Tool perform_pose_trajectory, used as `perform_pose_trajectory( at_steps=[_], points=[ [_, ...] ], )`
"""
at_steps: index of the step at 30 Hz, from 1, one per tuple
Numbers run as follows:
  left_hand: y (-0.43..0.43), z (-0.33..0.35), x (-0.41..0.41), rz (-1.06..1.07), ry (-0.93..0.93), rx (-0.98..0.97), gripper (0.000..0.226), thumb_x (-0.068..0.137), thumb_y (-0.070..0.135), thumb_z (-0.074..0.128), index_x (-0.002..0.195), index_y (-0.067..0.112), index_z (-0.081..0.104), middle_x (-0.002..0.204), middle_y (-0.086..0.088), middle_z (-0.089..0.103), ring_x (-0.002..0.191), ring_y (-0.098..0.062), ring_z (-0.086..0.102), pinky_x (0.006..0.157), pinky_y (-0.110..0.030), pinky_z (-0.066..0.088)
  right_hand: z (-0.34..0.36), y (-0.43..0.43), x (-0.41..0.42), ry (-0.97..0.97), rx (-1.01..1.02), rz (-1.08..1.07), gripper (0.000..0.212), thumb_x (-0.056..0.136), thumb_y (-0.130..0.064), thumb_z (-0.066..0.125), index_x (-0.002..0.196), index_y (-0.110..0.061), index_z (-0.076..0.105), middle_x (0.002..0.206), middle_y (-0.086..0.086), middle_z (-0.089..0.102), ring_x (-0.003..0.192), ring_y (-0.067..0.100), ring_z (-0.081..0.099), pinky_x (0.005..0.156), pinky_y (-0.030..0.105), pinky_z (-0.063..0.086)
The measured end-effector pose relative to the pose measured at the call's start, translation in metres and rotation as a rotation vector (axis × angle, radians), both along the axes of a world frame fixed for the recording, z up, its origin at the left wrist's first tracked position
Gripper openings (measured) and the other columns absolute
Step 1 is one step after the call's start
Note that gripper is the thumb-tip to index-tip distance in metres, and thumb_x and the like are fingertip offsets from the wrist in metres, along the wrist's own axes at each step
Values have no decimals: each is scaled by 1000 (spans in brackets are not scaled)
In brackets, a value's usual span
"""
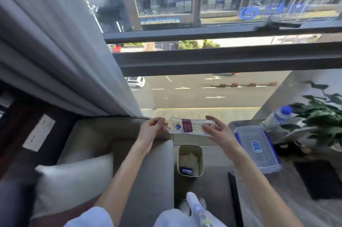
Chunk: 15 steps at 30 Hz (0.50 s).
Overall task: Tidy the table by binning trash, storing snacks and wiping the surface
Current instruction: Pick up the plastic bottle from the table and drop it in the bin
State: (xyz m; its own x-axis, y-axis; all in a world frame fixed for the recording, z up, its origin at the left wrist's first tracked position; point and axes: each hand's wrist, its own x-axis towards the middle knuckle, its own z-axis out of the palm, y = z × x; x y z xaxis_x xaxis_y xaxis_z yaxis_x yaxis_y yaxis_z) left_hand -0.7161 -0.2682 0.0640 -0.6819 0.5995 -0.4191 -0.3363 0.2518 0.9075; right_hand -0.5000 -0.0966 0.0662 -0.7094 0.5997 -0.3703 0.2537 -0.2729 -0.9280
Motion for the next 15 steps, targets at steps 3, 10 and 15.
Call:
perform_pose_trajectory(
  at_steps=[3,10,15],
  points=[
    [10,-2,8,6,-48,17,26,95,13,57,115,-2,63,108,-16,69,101,-27,67,93,-40,55,-5,14,0,-14,-21,21,62,64,-52,82,122,-42,60,120,3,68,108,13,68,93,32,57],
    [27,-18,30,37,-124,-19,22,100,16,49,110,0,60,107,-17,65,99,-25,67,96,-43,55,-21,48,0,-65,-77,61,73,46,-62,87,113,-42,67,118,7,68,105,16,69,91,35,57],
    [36,-32,27,77,-182,-96,26,101,14,47,116,-4,58,95,-11,62,87,-19,66,94,-40,55,-36,46,-6,-114,-149,24,58,58,-55,86,111,-42,66,117,-1,69,101,12,70,82,28,59]
  ],
)
